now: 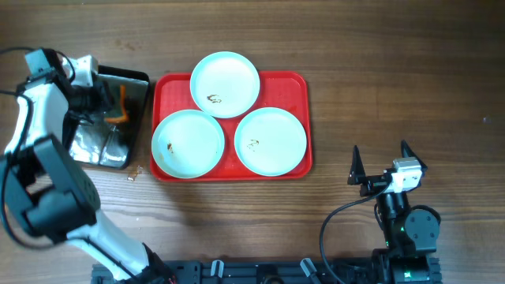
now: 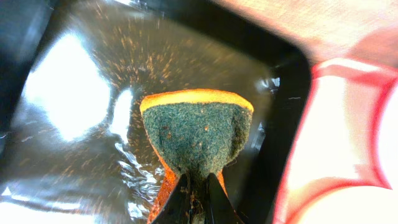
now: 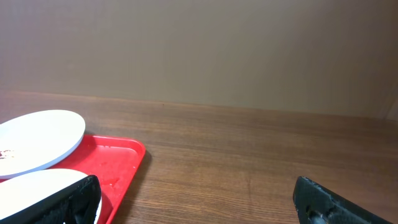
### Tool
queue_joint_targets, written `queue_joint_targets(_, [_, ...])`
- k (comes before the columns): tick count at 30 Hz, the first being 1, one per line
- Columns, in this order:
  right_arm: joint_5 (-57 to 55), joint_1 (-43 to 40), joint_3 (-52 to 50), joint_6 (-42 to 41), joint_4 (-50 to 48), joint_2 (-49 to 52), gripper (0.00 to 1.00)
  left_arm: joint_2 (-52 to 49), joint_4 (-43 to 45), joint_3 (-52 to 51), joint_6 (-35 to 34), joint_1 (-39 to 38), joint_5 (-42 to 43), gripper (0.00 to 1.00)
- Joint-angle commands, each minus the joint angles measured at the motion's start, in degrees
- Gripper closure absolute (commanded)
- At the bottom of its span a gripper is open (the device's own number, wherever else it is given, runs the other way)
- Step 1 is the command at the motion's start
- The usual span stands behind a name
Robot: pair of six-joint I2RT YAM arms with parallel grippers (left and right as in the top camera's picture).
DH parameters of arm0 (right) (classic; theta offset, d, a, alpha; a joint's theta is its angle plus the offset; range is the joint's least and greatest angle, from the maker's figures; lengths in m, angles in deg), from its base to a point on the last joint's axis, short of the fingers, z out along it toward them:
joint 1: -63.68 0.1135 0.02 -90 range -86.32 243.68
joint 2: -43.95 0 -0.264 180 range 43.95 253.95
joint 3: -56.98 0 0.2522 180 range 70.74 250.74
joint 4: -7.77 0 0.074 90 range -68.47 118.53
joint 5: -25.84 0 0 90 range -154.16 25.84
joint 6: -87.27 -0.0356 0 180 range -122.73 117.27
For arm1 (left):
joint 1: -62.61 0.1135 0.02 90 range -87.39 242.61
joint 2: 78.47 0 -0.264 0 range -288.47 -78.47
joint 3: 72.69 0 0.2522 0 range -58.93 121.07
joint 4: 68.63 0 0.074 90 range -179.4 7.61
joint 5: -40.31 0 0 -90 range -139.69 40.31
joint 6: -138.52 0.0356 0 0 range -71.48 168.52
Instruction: Clean dirty plates on tray and stack at the side
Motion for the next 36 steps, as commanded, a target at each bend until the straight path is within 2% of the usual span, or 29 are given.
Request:
queue_joint_targets(1, [-0.2,-0.28,-0.07,-0.7,-0.11,0.04,0.0,8.74,-3.17,0.28,-3.54,-0.13,-4.66,0.96])
queue_joint_targets(6, [-0.2,-0.28,-0.07,-0.7,-0.11,0.04,0.0,10.08,-8.9,0.28,-3.58,-0.13,-6.27,0.96])
queue_joint_targets(16, [-0.24,-0.28,-0.07,-0.5,-0.15,0.04,0.0,10.1,-9.33,0.28,-4.63,-0.46,-5.97,0.96])
queue_joint_targets(17, [-0.83,-0.28,-0.07,1.97,-0.37,0.04,0.0,10.1,-9.38,0.28,-4.63,-0.55,-5.81,0.96])
queue_joint_targets(21, [10.1,-0.26,1.44,0.37,-1.33,0.07,0.0,10.1,-9.55,0.28,-4.61,-0.52,-5.84,0.96])
queue_joint_targets(24, [11.72,-0.28,5.92,-4.48,2.45,1.57,0.0,10.1,-9.99,0.28,-4.59,-0.52,-6.01,0.96])
queue_joint_targets(27, [12.5,-0.28,14.27,-4.42,7.21,9.42,0.0,10.1,-10.88,0.28,-4.59,-0.68,-6.05,0.96])
queue_joint_targets(31, [20.92,-0.26,29.92,-5.09,16.76,28.11,0.0,10.32,-10.67,0.28,-4.57,-3.37,-6.03,0.96])
queue_joint_targets(36, [31.87,-0.26,47.87,-17.9,34.12,51.54,0.0,11.72,-10.82,0.28,-4.39,-11.06,-6.05,0.96])
